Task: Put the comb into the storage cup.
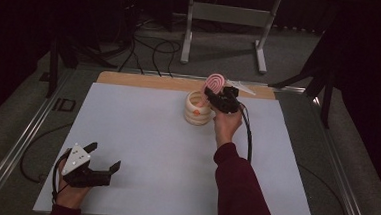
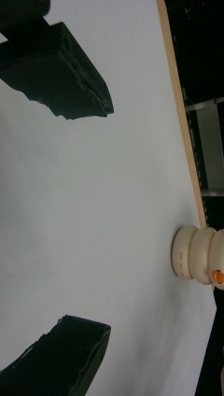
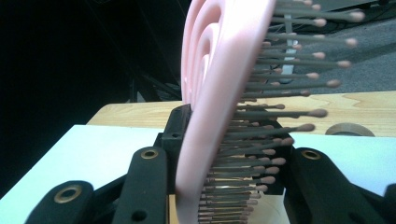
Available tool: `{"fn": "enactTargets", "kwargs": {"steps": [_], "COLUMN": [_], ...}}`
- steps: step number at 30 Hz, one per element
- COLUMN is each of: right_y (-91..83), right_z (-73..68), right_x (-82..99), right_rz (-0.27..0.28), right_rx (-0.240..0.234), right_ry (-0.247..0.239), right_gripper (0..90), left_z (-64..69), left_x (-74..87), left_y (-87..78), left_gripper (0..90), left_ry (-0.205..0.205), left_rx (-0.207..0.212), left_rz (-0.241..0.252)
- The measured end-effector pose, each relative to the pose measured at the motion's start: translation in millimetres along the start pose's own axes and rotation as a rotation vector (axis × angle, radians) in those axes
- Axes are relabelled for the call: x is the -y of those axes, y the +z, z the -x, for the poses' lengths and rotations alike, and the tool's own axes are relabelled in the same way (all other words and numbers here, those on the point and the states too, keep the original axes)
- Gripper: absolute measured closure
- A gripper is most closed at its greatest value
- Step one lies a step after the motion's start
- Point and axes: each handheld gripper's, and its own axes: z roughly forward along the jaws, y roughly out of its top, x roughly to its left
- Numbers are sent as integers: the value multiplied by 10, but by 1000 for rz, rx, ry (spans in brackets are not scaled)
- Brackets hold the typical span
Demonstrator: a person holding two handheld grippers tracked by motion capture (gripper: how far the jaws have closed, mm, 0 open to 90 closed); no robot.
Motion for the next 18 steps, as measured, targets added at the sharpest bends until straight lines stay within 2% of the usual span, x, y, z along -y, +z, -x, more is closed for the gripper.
{"fn": "enactTargets", "kwargs": {"steps": [9, 12, 15, 18], "right_y": [-7, -8, -11, -18], "right_z": [33, 54, 65, 85], "right_x": [0, 4, 10, 12], "right_rz": [-11, -22, -36, -40], "right_rx": [20, 26, 54, 53], "right_ry": [9, 4, -9, -9], "right_gripper": [619, 611, 596, 593], "left_z": [-3, -3, -3, 0], "left_x": [0, 0, 0, 0], "left_y": [-5, -6, -8, -6], "left_gripper": [1, 1, 1, 1], "left_ry": [-1, -2, -3, -2], "left_rx": [-2, -2, -3, -3], "left_rz": [1, 1, 2, 1]}}
